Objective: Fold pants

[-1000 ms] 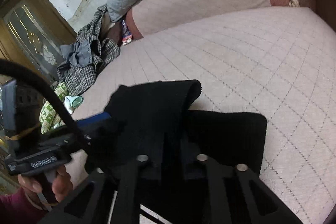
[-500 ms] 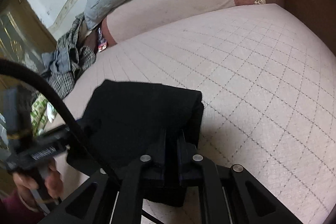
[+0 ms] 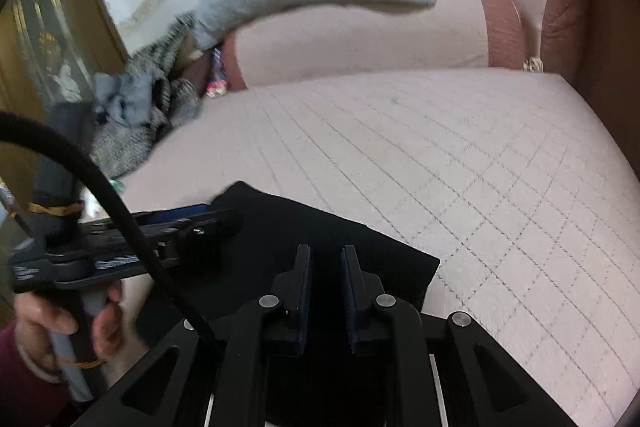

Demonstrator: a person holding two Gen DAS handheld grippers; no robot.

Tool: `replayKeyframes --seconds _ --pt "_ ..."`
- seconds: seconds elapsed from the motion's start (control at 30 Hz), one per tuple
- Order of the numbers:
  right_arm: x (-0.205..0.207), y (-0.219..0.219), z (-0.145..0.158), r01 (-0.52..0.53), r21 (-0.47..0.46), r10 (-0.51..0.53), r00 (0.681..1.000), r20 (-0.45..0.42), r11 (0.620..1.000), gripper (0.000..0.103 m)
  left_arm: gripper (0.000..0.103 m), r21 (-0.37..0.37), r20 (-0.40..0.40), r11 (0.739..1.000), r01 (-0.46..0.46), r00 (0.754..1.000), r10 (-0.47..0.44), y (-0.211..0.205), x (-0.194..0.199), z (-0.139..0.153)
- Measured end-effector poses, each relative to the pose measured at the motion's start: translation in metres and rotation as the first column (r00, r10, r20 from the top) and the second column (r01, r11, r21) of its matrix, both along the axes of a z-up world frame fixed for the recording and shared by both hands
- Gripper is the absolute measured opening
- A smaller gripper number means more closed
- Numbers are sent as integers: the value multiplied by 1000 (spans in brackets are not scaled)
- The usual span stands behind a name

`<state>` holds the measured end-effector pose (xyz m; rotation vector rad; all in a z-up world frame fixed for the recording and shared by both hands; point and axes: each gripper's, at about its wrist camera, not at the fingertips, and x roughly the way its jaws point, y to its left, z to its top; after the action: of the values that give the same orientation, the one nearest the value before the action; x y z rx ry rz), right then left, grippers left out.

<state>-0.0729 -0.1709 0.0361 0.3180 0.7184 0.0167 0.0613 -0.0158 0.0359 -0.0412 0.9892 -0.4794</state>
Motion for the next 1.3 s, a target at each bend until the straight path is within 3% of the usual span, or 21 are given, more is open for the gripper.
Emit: replayKeyframes --seconds 0.13,0.37,0.47,0.6,0.8,1.03,1.1,1.3 --pt "0 -14 -17 17 63 -16 1000 -11 998 13 59 -20 -1 1000 -21 1000 21 2 1 -7" --pt "-27 -3 7 -19 69 19 1000 0 997 14 59 -43 5 998 -49 999 49 13 -13 4" --pt "-41 8 14 -55 41 55 998 8 998 15 59 -31 8 998 -57 998 57 16 -24 11" --pt "-56 22 11 -88 6 88 996 -7 996 27 59 -22 27 999 -48 998 48 20 -41 17" --pt "-70 26 7 -81 -19 81 997 -4 997 28 59 -21 46 999 -49 998 50 23 -68 20" --pt "-69 26 -5 -54 -60 52 998 -30 997 28 60 3 -10 999 -49 999 49 23 -82 -8" --pt "-69 25 -11 -48 -66 47 998 -31 997 28 65 -4 -32 998 -57 998 57 24 -81 -16" --pt "-70 16 -1 -39 -17 39 999 -37 999 28 64 -19 -42 998 -55 998 55 28 -78 -8"
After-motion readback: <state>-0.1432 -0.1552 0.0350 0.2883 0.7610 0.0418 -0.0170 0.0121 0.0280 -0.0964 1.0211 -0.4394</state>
